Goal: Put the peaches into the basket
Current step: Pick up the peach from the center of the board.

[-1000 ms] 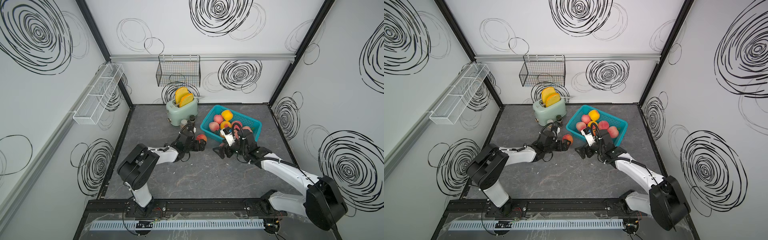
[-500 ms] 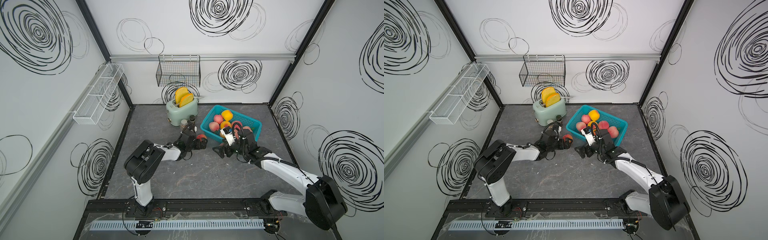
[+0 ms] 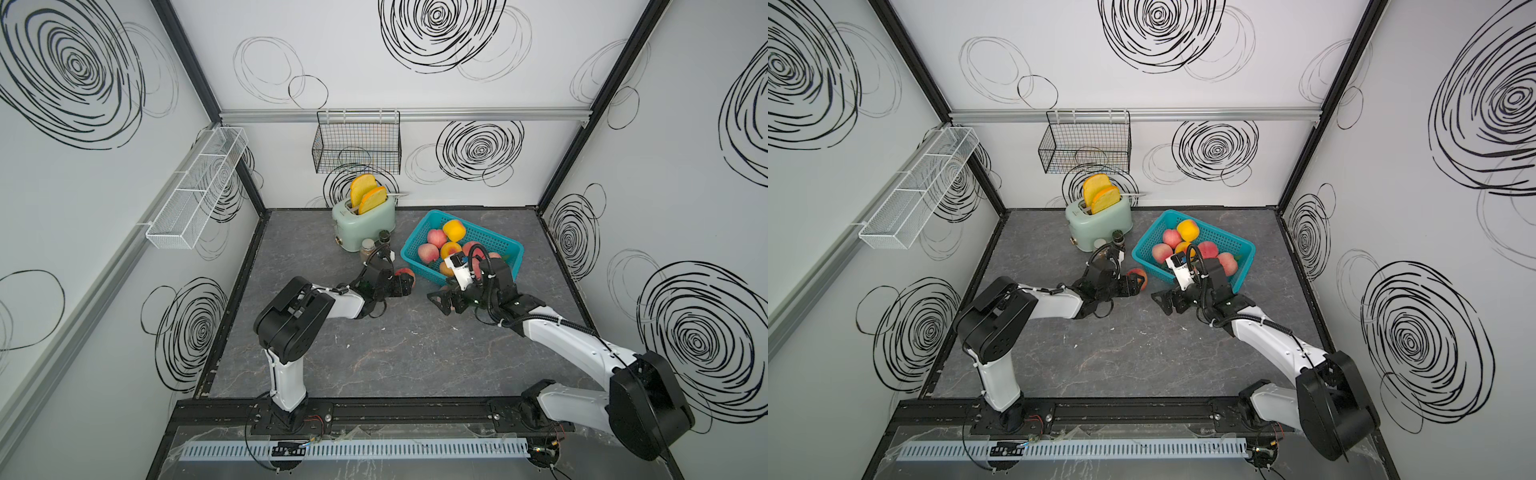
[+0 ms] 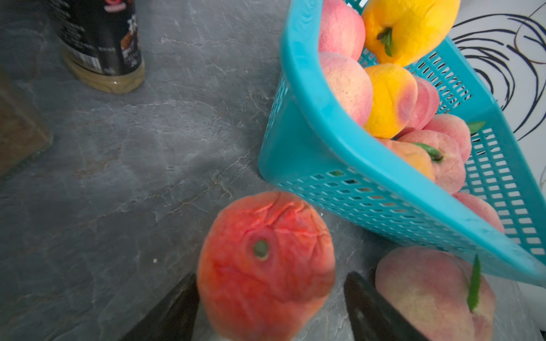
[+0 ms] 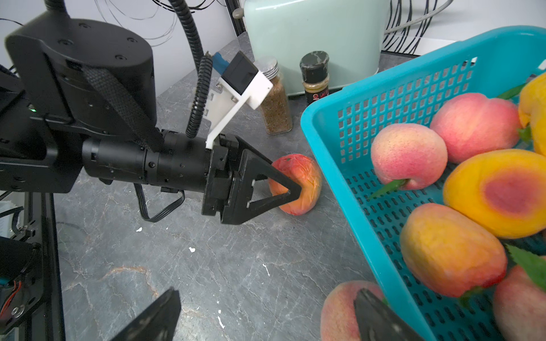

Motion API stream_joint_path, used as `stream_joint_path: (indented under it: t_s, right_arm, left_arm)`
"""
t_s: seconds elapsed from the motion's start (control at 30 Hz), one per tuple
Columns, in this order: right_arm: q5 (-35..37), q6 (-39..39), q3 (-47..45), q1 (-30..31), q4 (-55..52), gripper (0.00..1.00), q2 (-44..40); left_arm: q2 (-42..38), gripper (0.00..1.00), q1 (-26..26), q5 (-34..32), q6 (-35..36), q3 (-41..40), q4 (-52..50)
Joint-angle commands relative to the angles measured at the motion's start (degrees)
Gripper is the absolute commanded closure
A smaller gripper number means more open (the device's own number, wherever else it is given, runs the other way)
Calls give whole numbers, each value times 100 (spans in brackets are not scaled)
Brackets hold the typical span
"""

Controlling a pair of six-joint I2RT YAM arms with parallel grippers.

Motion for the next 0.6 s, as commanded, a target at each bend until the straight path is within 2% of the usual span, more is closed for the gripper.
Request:
stream_joint_path:
  t_s: [0.0,0.23,0.57]
  right_arm:
    - [-153,13,-62,-53,128,5,-65]
    - [-130,31,-75,-83,93,5,-100]
    - [-69,38,-106,-75,-13,5,-260]
  left_arm:
    - [122,27,50,-38,-35,109,271]
    - [-22,35,50,-54,17,11,229]
    - [-540,38,25,-46,45,-363,80]
